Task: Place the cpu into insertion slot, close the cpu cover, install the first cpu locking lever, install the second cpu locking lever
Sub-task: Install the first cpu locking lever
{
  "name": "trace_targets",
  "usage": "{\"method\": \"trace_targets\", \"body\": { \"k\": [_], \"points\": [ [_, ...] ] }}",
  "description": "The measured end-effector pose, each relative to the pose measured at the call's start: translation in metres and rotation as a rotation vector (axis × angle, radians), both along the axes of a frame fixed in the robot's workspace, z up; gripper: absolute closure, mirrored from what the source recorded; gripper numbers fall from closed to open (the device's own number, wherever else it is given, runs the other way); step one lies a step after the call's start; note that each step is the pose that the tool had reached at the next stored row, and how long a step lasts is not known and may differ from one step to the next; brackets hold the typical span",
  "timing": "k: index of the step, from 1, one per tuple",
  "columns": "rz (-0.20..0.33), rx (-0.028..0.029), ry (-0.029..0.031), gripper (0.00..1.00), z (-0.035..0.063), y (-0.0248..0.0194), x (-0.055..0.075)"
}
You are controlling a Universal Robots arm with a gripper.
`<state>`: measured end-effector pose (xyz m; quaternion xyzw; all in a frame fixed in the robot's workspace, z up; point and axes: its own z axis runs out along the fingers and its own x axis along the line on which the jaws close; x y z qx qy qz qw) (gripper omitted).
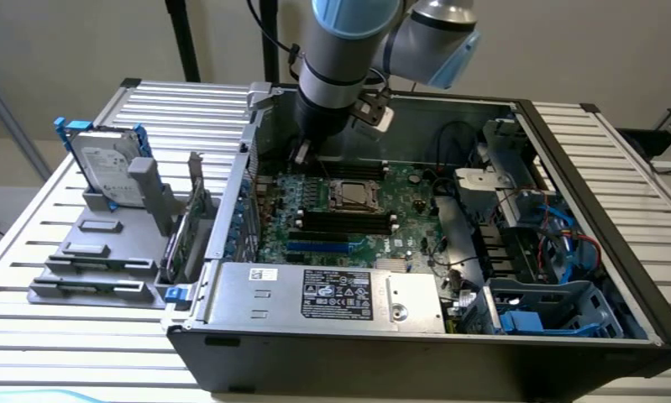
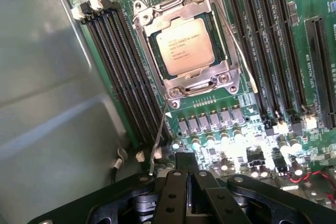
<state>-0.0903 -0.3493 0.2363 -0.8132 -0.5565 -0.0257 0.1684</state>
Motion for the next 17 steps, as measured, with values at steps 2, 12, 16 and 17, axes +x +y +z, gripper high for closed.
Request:
{"method": "trace_targets", "body": {
  "k": [2,12,16,17],
  "points": [
    [-0.015,0.0096,0.0031,0.89,0.0006,0.0000,-0.0007],
    [-0.096,0.0553,0.0134,0.89,0.0025,0.0000,-0.0034],
    [-0.127,0.0692,0.0132,0.89,0.0025,0.0000,-0.0035],
    [-0.133,0.0715,0.0132,0.89,0.0025,0.0000,-0.0035]
  ]
}}
